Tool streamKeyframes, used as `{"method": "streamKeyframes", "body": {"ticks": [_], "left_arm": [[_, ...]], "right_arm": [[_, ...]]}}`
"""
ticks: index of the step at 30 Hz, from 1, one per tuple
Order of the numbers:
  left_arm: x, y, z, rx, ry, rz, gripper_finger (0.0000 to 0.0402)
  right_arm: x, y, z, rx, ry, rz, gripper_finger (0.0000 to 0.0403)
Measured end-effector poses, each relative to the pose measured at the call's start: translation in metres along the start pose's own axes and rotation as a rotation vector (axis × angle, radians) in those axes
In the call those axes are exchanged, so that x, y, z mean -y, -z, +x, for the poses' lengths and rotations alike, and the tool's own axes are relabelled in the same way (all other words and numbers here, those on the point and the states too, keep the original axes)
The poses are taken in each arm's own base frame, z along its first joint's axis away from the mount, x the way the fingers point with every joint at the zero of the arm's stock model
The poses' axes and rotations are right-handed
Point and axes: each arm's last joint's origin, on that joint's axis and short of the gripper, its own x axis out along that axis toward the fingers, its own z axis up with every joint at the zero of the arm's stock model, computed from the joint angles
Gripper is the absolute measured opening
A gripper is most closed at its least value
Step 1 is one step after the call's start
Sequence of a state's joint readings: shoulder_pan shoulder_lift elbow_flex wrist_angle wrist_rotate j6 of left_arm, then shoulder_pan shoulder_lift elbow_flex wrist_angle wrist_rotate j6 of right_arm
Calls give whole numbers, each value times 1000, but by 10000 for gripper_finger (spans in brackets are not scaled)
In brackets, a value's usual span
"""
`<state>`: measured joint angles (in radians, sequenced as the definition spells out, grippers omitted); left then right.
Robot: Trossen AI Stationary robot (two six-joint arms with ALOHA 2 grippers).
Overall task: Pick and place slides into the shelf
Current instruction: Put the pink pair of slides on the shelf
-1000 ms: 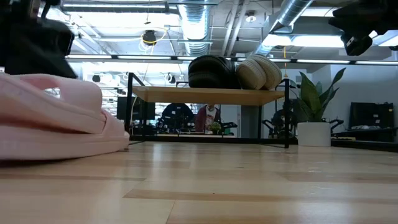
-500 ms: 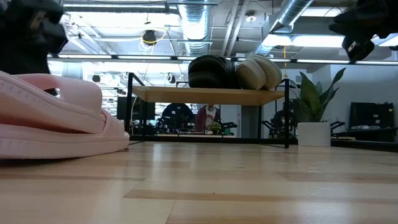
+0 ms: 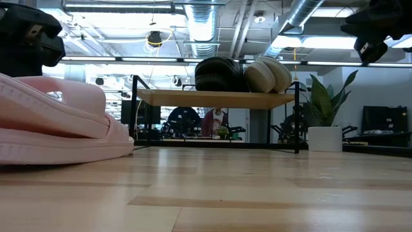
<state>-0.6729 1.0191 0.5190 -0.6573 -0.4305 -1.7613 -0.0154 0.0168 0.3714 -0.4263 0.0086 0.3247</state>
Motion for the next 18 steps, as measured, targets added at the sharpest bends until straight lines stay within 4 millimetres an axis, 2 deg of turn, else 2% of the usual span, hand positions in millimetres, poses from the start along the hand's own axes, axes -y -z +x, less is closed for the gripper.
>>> {"method": "streamKeyframes", "body": {"ticks": [4, 7, 11, 18], "left_arm": [[1, -2, 1, 3, 6, 10, 167], [5, -4, 2, -2, 37, 14, 192], [12, -8, 6, -27, 76, 14, 200], [13, -11, 23, -91, -3, 46, 195]], "right_arm": [[0, 0, 0, 0, 0, 0, 69], [0, 0, 0, 0, 0, 0, 69], [0, 0, 0, 0, 0, 0, 69], [0, 0, 0, 0, 0, 0, 69]]}}
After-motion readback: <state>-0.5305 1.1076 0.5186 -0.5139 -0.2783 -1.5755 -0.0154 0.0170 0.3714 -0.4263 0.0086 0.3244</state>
